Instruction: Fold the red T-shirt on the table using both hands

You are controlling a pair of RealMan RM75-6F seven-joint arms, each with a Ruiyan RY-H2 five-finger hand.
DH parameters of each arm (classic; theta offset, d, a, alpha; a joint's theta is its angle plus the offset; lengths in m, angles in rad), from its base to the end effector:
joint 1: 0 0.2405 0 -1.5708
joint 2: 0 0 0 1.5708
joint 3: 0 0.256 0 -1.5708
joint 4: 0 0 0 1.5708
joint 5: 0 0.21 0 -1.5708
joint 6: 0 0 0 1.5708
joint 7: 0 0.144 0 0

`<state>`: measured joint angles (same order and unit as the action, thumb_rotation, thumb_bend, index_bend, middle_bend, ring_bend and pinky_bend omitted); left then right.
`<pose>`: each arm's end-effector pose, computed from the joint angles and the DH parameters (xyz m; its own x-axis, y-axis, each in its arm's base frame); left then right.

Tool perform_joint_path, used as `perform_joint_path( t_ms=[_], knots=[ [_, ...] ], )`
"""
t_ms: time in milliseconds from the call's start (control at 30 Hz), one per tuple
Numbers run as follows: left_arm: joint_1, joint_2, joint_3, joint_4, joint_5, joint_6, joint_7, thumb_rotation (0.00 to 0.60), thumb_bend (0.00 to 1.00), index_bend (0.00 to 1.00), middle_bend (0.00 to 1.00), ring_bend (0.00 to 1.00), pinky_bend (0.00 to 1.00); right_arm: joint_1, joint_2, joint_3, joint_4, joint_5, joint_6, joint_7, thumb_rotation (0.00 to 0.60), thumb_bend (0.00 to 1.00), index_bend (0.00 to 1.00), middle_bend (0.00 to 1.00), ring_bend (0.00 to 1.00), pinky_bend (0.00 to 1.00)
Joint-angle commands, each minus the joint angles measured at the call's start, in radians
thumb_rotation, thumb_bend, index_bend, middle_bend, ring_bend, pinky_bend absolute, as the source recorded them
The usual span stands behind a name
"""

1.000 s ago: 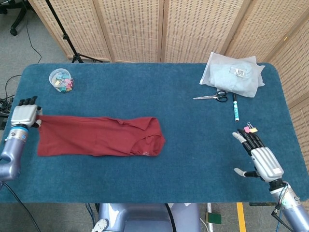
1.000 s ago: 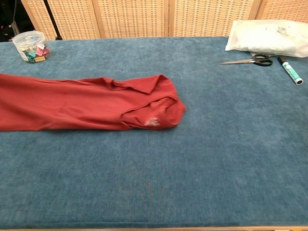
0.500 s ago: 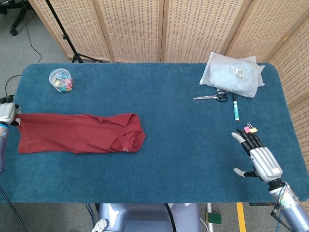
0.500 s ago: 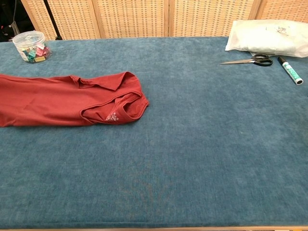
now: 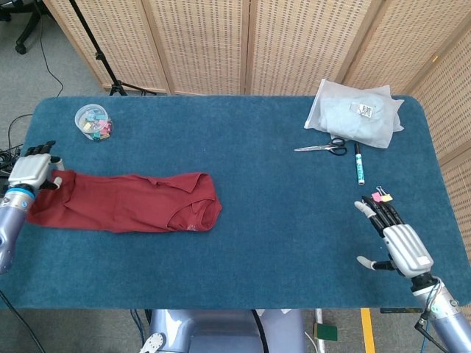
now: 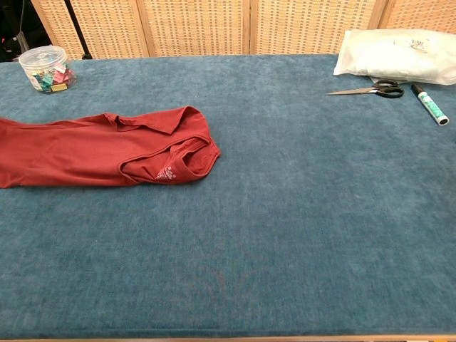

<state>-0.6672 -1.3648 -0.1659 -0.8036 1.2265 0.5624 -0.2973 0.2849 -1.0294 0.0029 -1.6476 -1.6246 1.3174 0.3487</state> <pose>-0.3547 0.4166 0.1422 0.4324 0.3340 0.8376 0.8638 0.1132 -0.4910 -0.2704 -0.2250 0.1494 0.1803 -0.2088 0.9612 -0.9609 -0.2462 0.1268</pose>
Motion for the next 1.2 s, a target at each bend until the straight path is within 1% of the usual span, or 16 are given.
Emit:
perform_joint_path(
  t_ms=[33,233,300,400,533,633,733,933,1033,1200],
  knots=[
    [0.013,0.101,-0.030,-0.213,0.016,0.078,-0.032,0.600,0.61,0.73,0.00,0.00,0.00,-0.001,0.003,-0.001,-0.001,-0.004,0.003,0.004,0.600,0.00,0.00,0.00,0.00,0.00],
    [0.014,0.146,-0.051,-0.401,0.024,0.157,0.006,0.600,0.61,0.73,0.00,0.00,0.00,-0.002,0.008,-0.004,-0.005,-0.013,0.008,0.014,0.600,0.00,0.00,0.00,0.00,0.00],
    [0.011,0.148,-0.058,-0.441,0.013,0.176,0.035,0.600,0.61,0.73,0.00,0.00,0.00,-0.002,0.009,-0.005,-0.006,-0.015,0.009,0.017,0.600,0.00,0.00,0.00,0.00,0.00],
    [-0.006,0.133,-0.076,-0.513,-0.028,0.213,0.129,0.600,0.61,0.73,0.00,0.00,0.00,-0.003,0.013,-0.007,-0.008,-0.021,0.013,0.026,0.600,0.00,0.00,0.00,0.00,0.00],
    [-0.034,0.099,-0.093,-0.556,-0.098,0.240,0.245,0.600,0.61,0.73,0.00,0.00,0.00,-0.003,0.016,-0.010,-0.008,-0.028,0.015,0.032,0.600,0.00,0.00,0.00,0.00,0.00],
    [-0.055,0.067,-0.105,-0.575,-0.150,0.262,0.317,0.600,0.61,0.73,0.00,0.00,0.00,-0.002,0.018,-0.011,-0.009,-0.032,0.014,0.036,0.600,0.00,0.00,0.00,0.00,0.00],
    [-0.090,0.005,-0.117,-0.585,-0.222,0.300,0.430,0.600,0.61,0.73,0.00,0.00,0.00,-0.001,0.020,-0.013,-0.010,-0.035,0.015,0.046,0.600,0.00,0.00,0.00,0.00,0.00],
    [-0.147,-0.076,-0.132,-0.597,-0.345,0.348,0.588,0.600,0.61,0.73,0.00,0.00,0.00,0.001,0.025,-0.014,-0.008,-0.037,0.015,0.062,0.600,0.00,0.00,0.00,0.00,0.00],
    [-0.177,-0.114,-0.136,-0.588,-0.395,0.360,0.649,0.600,0.61,0.73,0.00,0.00,0.00,0.001,0.027,-0.014,-0.007,-0.037,0.015,0.070,0.600,0.00,0.00,0.00,0.00,0.00],
    [-0.231,-0.176,-0.137,-0.539,-0.464,0.364,0.740,0.600,0.61,0.73,0.00,0.00,0.00,0.001,0.030,-0.015,-0.006,-0.038,0.017,0.083,0.600,0.00,0.00,0.00,0.00,0.00]
  ],
)
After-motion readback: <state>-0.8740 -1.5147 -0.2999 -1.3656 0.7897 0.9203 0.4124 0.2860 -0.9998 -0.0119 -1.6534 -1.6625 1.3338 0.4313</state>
